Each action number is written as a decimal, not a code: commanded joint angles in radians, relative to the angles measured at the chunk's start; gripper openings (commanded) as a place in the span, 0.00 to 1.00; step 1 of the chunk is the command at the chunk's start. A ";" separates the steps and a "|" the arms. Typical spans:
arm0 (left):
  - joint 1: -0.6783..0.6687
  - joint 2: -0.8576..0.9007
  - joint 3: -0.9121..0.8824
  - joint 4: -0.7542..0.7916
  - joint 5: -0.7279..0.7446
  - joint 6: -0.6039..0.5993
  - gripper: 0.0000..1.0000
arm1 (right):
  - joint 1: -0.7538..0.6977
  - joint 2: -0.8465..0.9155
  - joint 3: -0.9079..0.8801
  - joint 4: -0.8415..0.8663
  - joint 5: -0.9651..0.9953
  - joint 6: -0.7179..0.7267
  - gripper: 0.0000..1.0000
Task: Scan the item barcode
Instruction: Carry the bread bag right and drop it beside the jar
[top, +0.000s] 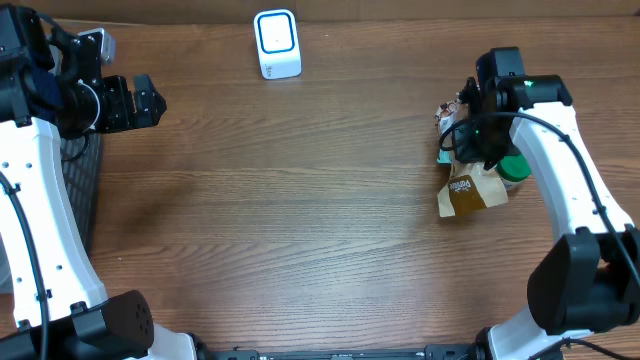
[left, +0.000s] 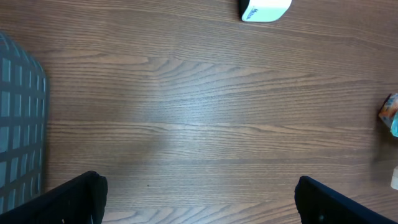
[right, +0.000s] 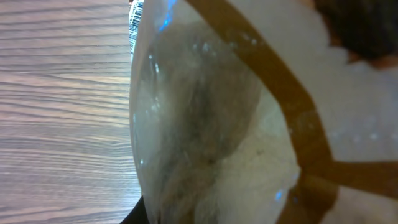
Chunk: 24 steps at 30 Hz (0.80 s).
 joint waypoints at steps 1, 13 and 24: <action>0.004 0.003 0.004 0.002 0.002 0.004 0.99 | -0.040 0.016 -0.008 0.011 0.016 -0.007 0.04; 0.004 0.003 0.004 0.002 0.002 0.004 1.00 | -0.146 0.017 -0.008 0.041 0.014 0.027 0.66; 0.004 0.003 0.004 0.002 0.001 0.004 0.99 | -0.146 0.007 0.134 0.009 -0.004 0.080 0.96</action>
